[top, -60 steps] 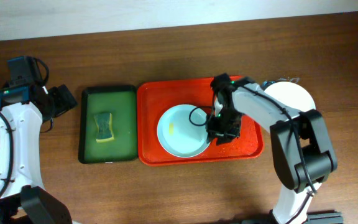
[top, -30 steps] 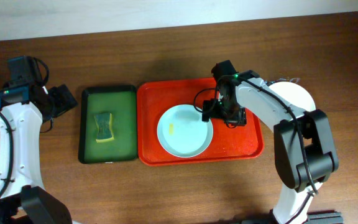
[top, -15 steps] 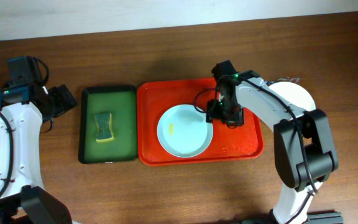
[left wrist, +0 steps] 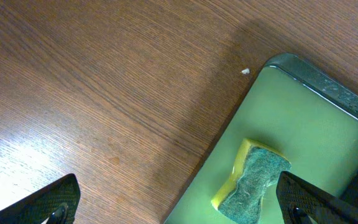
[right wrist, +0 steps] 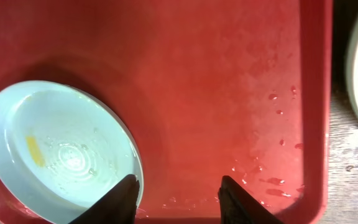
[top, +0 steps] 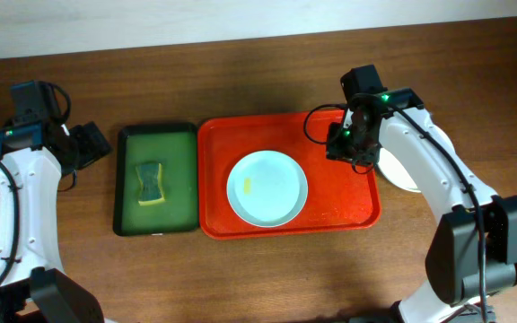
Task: Clean dirty plates on tray and stack at the side
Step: 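Reposition the right gripper on the plate's right rim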
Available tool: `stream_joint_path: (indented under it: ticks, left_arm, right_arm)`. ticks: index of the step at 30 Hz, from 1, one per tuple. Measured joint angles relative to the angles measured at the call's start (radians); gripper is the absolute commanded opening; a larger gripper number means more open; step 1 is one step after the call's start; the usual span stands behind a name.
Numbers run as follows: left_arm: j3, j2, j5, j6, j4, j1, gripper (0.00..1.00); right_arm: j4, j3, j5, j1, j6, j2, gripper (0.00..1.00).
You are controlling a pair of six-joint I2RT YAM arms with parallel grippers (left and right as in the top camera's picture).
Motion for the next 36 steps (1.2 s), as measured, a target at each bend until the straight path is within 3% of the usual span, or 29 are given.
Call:
stream_joint_path:
  ticks: [3, 7, 13, 17, 19, 23, 24, 26, 36]
  left_arm:
    - [0.000, 0.000, 0.000, 0.000, 0.000, 0.000, 0.99]
    - [0.000, 0.000, 0.000, 0.000, 0.000, 0.000, 0.99]
    - [0.000, 0.000, 0.000, 0.000, 0.000, 0.000, 0.99]
    - [0.000, 0.000, 0.000, 0.000, 0.000, 0.000, 0.99]
    - [0.000, 0.000, 0.000, 0.000, 0.000, 0.000, 0.99]
    - [0.000, 0.000, 0.000, 0.000, 0.000, 0.000, 0.99]
    - [0.000, 0.000, 0.000, 0.000, 0.000, 0.000, 0.99]
    - [0.000, 0.000, 0.000, 0.000, 0.000, 0.000, 0.99]
    - [0.000, 0.000, 0.000, 0.000, 0.000, 0.000, 0.99]
  right_arm:
    - [0.026, -0.018, -0.012, 0.015, 0.000, 0.022, 0.55]
    - [0.097, -0.080, -0.028, 0.092, 0.000, 0.047, 0.57]
    - [0.245, -0.208, -0.038, 0.140, 0.000, 0.066, 0.39]
    - [0.270, -0.230, -0.042, 0.146, 0.003, 0.069, 0.39]
    - [0.286, -0.235, -0.042, 0.166, 0.003, 0.069, 0.31]
    - [0.288, -0.263, -0.042, 0.182, 0.004, 0.069, 0.30]
    - [0.291, -0.276, -0.042, 0.182, 0.004, 0.069, 0.27]
    - [0.298, -0.300, -0.042, 0.182, 0.002, 0.069, 0.04]
    - [0.353, -0.301, -0.053, 0.147, 0.132, 0.069, 0.04]
